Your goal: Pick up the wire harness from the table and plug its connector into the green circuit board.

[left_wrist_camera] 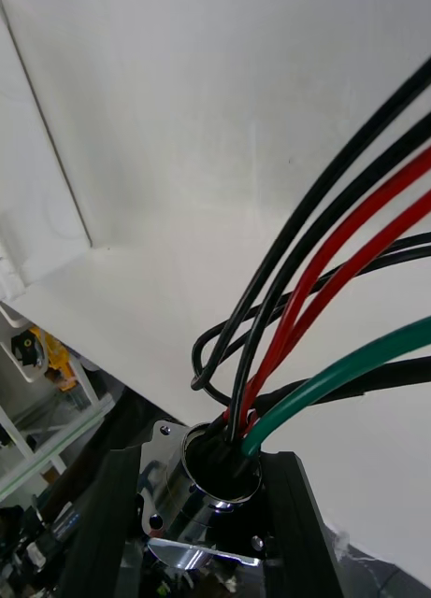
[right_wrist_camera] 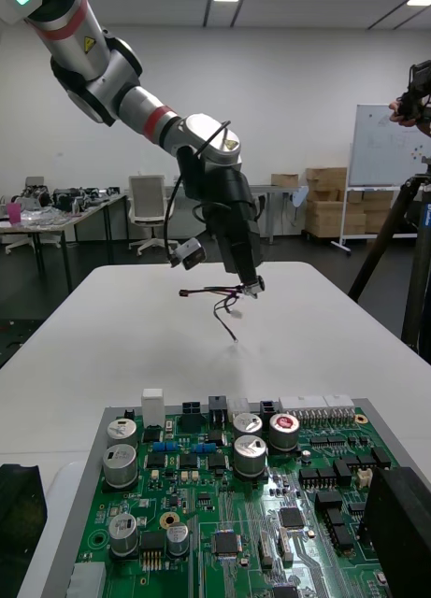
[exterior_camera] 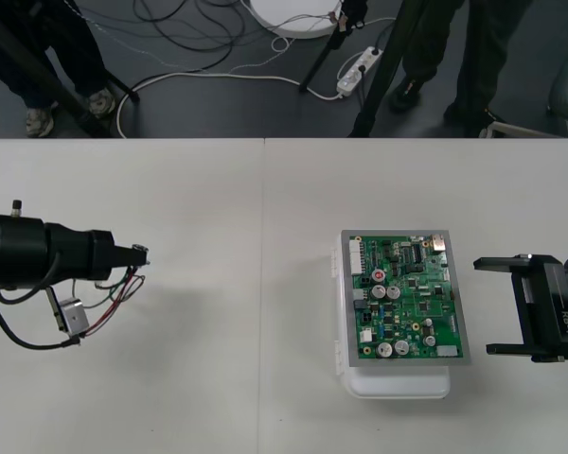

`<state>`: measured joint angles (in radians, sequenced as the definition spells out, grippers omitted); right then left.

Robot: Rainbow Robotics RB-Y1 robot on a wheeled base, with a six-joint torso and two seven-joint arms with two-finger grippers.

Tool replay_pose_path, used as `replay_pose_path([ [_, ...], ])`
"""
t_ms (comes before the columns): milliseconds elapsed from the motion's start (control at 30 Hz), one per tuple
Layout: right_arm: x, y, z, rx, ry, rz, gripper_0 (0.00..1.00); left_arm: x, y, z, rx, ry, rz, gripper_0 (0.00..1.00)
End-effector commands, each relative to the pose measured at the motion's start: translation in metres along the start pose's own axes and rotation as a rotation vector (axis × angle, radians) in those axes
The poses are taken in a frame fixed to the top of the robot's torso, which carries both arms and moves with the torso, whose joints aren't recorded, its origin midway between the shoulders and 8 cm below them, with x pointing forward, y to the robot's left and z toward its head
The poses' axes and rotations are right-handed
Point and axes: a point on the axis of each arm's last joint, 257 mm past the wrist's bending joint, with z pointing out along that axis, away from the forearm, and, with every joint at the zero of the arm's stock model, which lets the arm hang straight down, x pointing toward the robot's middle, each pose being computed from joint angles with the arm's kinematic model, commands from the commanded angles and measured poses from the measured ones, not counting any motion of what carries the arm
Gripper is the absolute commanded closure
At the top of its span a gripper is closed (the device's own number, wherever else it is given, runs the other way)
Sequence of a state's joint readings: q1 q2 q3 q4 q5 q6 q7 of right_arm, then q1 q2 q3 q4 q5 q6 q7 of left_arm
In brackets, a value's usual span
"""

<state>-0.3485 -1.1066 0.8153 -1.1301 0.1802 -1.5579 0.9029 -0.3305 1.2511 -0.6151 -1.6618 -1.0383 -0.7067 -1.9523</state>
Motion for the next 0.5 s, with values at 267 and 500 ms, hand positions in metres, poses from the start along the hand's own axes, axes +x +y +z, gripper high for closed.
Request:
replay_pose_path([
  [267,-0.009,-0.008,0.005,-0.008,-0.028,0.01,0.0,0.035,0.037,-0.035,0.026,-0.069,-0.235,1.0],
  [500,-0.01,-0.008,0.006,-0.008,-0.029,0.008,0.0,0.044,0.058,-0.043,0.056,-0.101,-0.369,1.0],
])
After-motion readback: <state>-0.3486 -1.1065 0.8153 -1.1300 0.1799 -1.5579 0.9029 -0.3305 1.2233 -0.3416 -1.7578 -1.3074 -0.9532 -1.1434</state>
